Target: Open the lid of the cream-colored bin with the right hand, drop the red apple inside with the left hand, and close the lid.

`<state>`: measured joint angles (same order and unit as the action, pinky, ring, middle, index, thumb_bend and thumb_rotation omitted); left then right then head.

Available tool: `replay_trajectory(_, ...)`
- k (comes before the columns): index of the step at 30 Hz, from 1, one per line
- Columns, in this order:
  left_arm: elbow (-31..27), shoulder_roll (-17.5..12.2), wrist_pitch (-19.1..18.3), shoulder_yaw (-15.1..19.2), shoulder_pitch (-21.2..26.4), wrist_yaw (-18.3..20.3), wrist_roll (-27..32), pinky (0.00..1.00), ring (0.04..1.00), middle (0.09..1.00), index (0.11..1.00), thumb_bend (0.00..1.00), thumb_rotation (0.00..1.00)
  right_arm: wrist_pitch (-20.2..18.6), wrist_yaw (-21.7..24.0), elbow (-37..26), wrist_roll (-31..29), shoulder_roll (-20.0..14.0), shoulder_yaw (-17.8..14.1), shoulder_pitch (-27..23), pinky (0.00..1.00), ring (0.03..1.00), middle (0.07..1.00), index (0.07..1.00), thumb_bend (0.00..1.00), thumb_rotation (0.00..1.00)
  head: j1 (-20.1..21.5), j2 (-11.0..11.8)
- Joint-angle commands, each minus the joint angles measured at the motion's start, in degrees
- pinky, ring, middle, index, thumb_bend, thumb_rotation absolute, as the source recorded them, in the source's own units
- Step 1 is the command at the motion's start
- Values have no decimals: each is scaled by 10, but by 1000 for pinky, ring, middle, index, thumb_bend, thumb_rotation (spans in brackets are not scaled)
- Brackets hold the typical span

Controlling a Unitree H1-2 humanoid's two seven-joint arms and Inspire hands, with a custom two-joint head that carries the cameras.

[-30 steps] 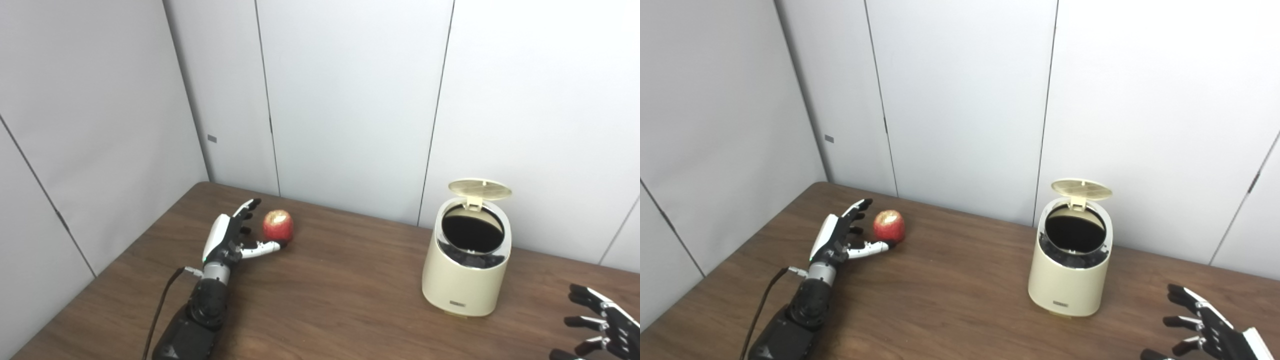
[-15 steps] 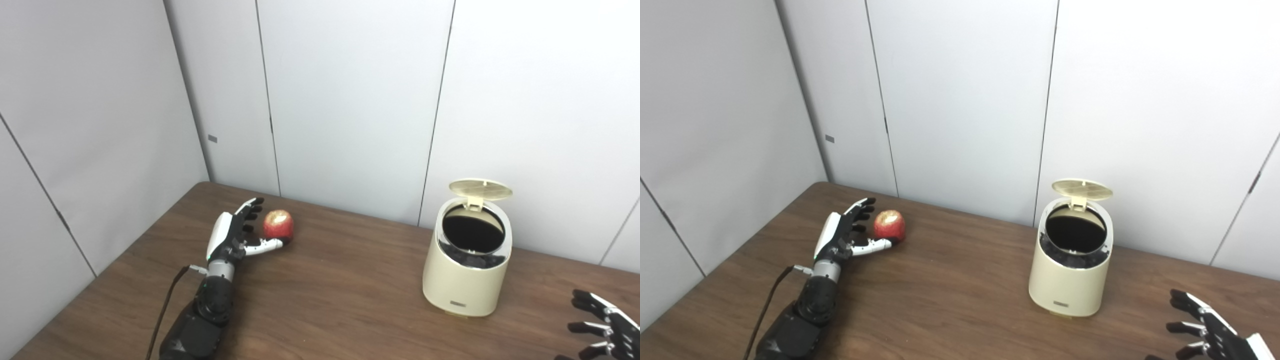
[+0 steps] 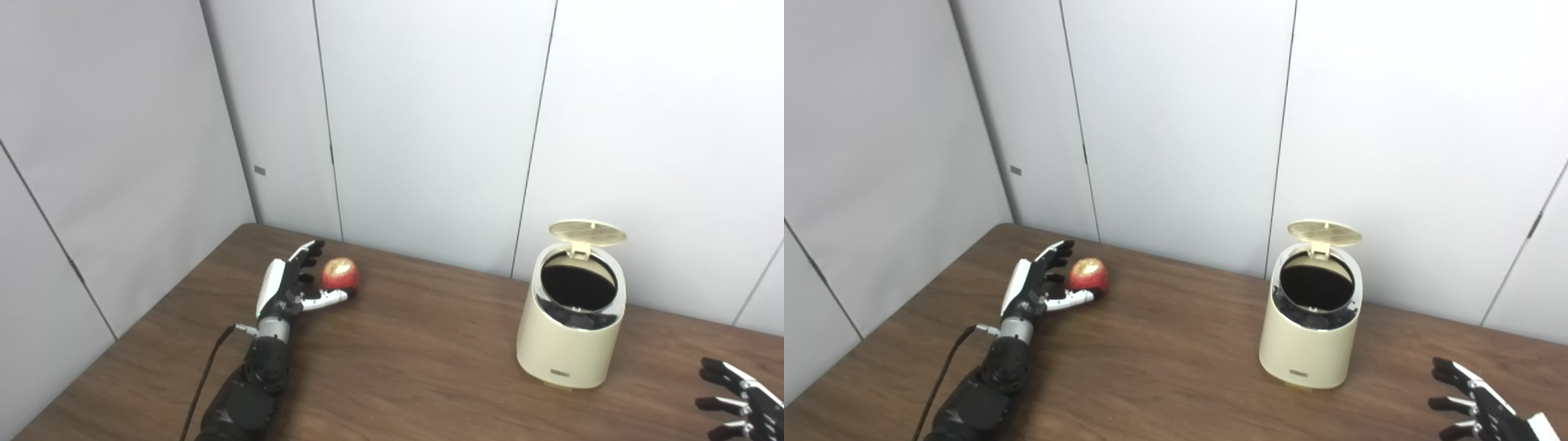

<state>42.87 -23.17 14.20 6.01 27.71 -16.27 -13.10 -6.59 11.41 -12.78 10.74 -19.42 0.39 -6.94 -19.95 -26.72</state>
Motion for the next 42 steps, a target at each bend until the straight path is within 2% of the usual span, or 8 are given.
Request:
replay_trajectory(1, 0, 0, -5, -12, 10, 14, 0, 697, 823, 844, 862, 859, 150, 0, -5, -24, -5, -4, -9, -16, 532, 726, 855, 858, 811, 362, 0, 0)
replay_trajectory(8, -6, -2, -14, -23, 7, 26, 4, 722, 800, 814, 813, 856, 158, -6, -5, -26, -9, -4, -10, -16, 534, 729, 860, 857, 794, 337, 1, -1)
replay_trajectory(15, -27, -9, -103, -60, 2, -2, -65, 447, 527, 560, 602, 847, 76, -20, -1, -33, -15, -5, -12, -20, 537, 728, 855, 850, 774, 304, 2, -6)
replay_trajectory(17, -30, -11, -123, -68, 1, -9, -79, 395, 471, 512, 515, 609, 34, -19, -1, -33, -16, -6, -12, -20, 535, 732, 859, 850, 772, 307, 2, -7)
replay_trajectory(19, -30, -10, -129, -72, 0, -18, -85, 387, 465, 517, 473, 540, 7, -17, -1, -32, -17, -7, -12, -20, 534, 731, 860, 850, 770, 308, 2, -7)
replay_trajectory(30, 3, -3, -87, -75, 8, -104, -98, 349, 435, 490, 483, 506, 0, -15, -1, -28, -12, -10, -9, -18, 559, 737, 872, 863, 758, 323, 2, -7)
replay_trajectory(36, 30, 1, -50, -72, 18, -140, -96, 248, 382, 460, 532, 500, 0, -18, -1, -29, -12, -11, -9, -18, 557, 733, 871, 865, 757, 325, 3, -6)
replay_trajectory(42, -5, 4, -9, -67, 9, -154, -97, 258, 381, 467, 533, 499, 0, -16, -2, -29, -11, -11, -10, -18, 531, 716, 864, 861, 762, 341, 5, -5)
